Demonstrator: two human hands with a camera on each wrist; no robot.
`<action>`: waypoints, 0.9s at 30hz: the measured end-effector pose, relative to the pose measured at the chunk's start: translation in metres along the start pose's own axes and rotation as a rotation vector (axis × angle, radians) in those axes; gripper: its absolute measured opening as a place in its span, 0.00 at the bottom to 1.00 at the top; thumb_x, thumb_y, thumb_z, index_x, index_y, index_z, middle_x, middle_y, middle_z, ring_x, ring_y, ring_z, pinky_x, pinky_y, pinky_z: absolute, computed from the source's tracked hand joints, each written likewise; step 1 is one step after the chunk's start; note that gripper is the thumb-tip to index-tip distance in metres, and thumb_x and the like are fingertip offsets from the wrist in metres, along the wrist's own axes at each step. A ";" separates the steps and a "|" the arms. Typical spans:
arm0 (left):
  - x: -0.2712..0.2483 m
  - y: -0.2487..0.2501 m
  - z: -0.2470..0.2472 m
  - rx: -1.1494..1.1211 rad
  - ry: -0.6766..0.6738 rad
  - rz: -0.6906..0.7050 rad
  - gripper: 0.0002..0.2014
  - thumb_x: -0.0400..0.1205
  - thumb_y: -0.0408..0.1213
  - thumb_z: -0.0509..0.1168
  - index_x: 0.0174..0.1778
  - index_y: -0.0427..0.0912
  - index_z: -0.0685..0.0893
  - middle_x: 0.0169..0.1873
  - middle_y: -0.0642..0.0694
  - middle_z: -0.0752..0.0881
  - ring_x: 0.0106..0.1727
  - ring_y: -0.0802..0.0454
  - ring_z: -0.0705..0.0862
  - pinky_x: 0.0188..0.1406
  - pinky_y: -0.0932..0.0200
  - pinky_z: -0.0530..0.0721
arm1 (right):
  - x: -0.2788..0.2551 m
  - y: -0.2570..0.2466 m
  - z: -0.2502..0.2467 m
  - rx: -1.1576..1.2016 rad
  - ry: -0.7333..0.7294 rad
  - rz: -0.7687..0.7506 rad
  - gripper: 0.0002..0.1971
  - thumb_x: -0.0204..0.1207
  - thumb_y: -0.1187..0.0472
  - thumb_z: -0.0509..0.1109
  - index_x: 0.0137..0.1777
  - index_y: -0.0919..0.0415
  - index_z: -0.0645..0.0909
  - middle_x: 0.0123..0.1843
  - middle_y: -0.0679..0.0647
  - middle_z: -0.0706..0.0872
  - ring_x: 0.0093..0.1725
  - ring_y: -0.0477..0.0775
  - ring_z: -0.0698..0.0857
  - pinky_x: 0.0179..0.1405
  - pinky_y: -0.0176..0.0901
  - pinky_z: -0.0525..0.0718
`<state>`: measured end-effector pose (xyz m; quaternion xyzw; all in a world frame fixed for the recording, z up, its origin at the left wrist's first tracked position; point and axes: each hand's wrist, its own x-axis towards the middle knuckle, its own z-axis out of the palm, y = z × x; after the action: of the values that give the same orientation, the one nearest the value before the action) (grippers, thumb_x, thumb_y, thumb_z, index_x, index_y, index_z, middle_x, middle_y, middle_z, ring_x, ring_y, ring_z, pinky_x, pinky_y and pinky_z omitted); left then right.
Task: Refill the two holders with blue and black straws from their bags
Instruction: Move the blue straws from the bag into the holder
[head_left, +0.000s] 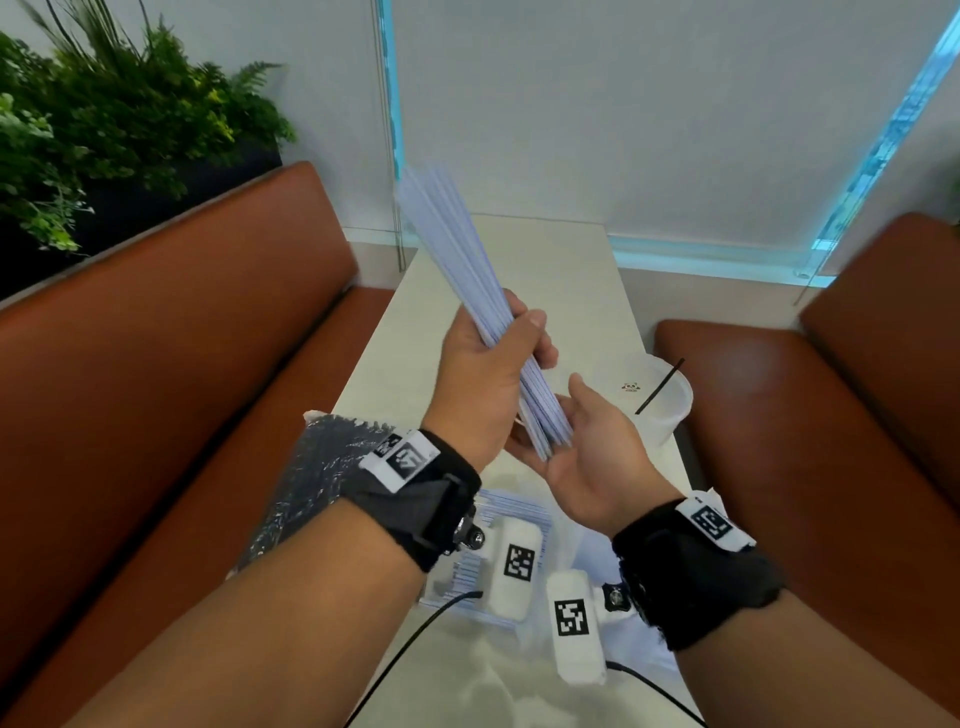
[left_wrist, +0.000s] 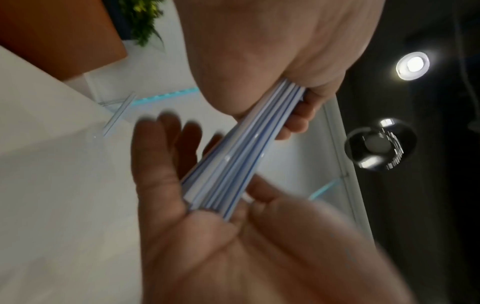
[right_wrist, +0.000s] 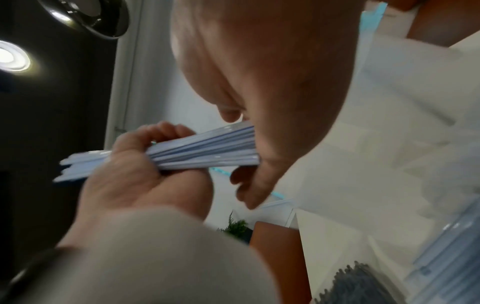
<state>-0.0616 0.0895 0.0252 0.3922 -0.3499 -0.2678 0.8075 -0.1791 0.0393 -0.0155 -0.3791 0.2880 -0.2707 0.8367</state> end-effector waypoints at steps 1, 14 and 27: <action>0.000 -0.001 0.000 0.021 0.008 -0.010 0.07 0.80 0.34 0.70 0.42 0.48 0.79 0.29 0.45 0.81 0.32 0.45 0.82 0.39 0.54 0.84 | -0.001 0.002 0.003 -0.056 -0.042 -0.021 0.27 0.90 0.47 0.54 0.68 0.68 0.83 0.64 0.68 0.88 0.65 0.65 0.87 0.70 0.61 0.83; 0.022 0.016 -0.033 0.044 0.067 -0.070 0.07 0.79 0.36 0.73 0.49 0.48 0.83 0.31 0.46 0.84 0.36 0.47 0.86 0.52 0.45 0.89 | 0.022 0.013 -0.003 -1.604 -0.054 -0.443 0.11 0.86 0.47 0.63 0.53 0.53 0.67 0.38 0.49 0.79 0.34 0.54 0.80 0.34 0.53 0.80; 0.038 0.023 -0.051 0.317 0.275 0.130 0.06 0.76 0.54 0.69 0.34 0.67 0.82 0.27 0.56 0.84 0.35 0.55 0.87 0.45 0.52 0.87 | 0.102 0.013 -0.025 -2.004 -0.013 -0.177 0.12 0.88 0.54 0.62 0.66 0.57 0.77 0.61 0.55 0.78 0.57 0.63 0.85 0.52 0.52 0.82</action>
<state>0.0044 0.0982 0.0349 0.5237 -0.2986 -0.1007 0.7914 -0.1229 -0.0339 -0.0679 -0.9298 0.3491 0.0372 0.1104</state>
